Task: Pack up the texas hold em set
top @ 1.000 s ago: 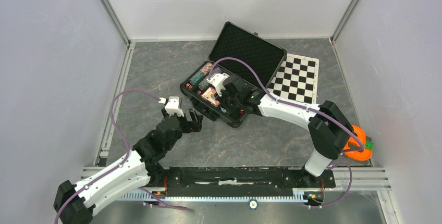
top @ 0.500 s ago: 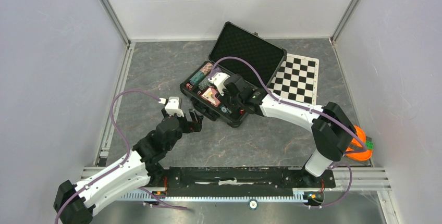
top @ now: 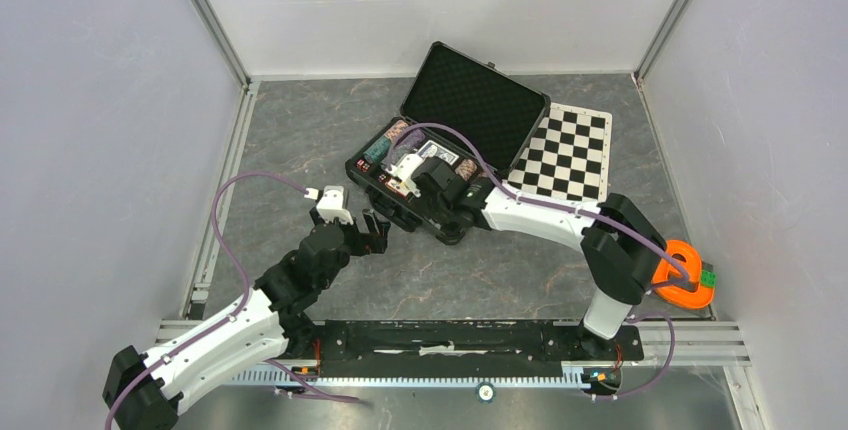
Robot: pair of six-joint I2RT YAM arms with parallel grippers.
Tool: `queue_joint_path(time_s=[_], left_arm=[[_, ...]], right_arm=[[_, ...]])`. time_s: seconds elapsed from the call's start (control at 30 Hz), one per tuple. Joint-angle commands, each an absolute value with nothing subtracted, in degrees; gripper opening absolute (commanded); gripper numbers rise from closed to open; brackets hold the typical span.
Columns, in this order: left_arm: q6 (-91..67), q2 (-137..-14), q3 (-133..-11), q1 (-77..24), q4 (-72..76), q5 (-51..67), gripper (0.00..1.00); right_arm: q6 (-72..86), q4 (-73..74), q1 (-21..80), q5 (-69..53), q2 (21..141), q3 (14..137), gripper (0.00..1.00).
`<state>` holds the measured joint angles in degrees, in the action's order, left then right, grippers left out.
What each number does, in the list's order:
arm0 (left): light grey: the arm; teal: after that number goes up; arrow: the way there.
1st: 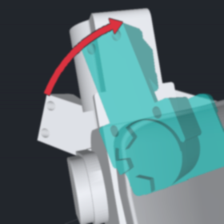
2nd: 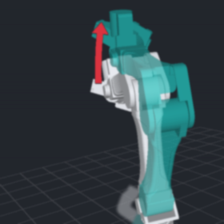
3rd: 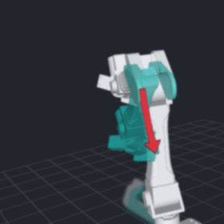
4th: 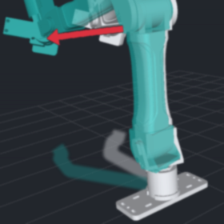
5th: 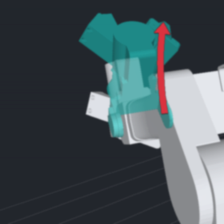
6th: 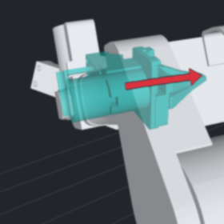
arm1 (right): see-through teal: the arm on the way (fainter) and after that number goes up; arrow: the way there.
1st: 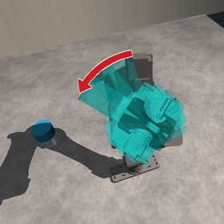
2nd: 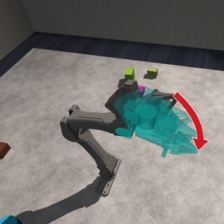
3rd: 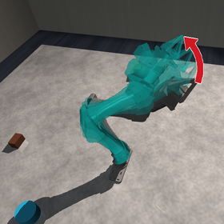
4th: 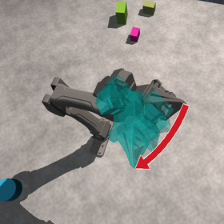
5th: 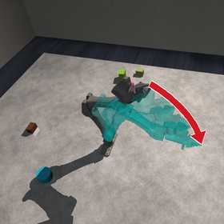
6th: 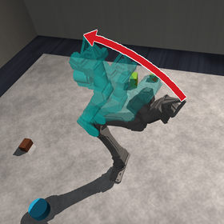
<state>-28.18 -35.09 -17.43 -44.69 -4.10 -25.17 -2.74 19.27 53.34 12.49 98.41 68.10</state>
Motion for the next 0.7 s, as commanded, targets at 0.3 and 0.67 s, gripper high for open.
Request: queue_joint_path(time_s=[0.3, 0.67], left_arm=[[-26.4, -35.3, -17.5, -44.3, -1.0, -25.2, 0.99], [-26.5, -36.1, -17.7, -44.3, -0.8, -24.6, 1.00]], right_arm=[[-1.0, 26.5, 59.6, 37.6, 106.0, 78.0, 0.52], [-0.1, 34.0, 63.3, 46.2, 110.0, 83.9, 0.70]])
